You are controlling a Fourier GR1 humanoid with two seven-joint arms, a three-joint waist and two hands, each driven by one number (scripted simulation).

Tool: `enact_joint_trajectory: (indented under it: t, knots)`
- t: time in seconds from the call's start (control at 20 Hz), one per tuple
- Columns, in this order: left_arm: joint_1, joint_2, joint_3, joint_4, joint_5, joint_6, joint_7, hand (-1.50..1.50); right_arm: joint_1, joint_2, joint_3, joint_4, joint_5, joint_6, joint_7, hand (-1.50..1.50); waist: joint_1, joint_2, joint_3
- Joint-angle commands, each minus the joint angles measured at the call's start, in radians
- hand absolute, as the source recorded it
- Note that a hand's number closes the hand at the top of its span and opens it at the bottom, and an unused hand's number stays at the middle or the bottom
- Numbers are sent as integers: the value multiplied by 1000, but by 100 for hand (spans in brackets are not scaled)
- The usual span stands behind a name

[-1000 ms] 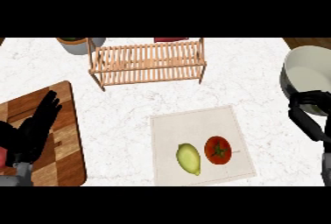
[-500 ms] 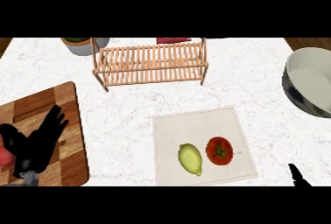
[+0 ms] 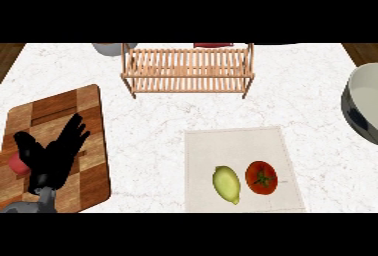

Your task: Pick the tomato from the placemat and place it in the tiered shelf

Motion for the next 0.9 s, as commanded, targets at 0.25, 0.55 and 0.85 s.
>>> enact_joint_trajectory:
  t: [0.25, 0.55, 0.85]
  knots:
    - [12, -23, -51, 37, -19, -22, 44, 0, 220, 74, 182, -217, 382, -66, 332, -150, 70, 26, -8]
    - [-38, -33, -63, 40, -24, -37, 58, 0, 182, 123, 160, -173, 470, -78, 486, -150, 104, 40, -8]
    - [-72, -39, -70, 37, -32, -27, 93, 0, 117, 173, 185, -132, 583, 5, 652, -150, 121, 43, -8]
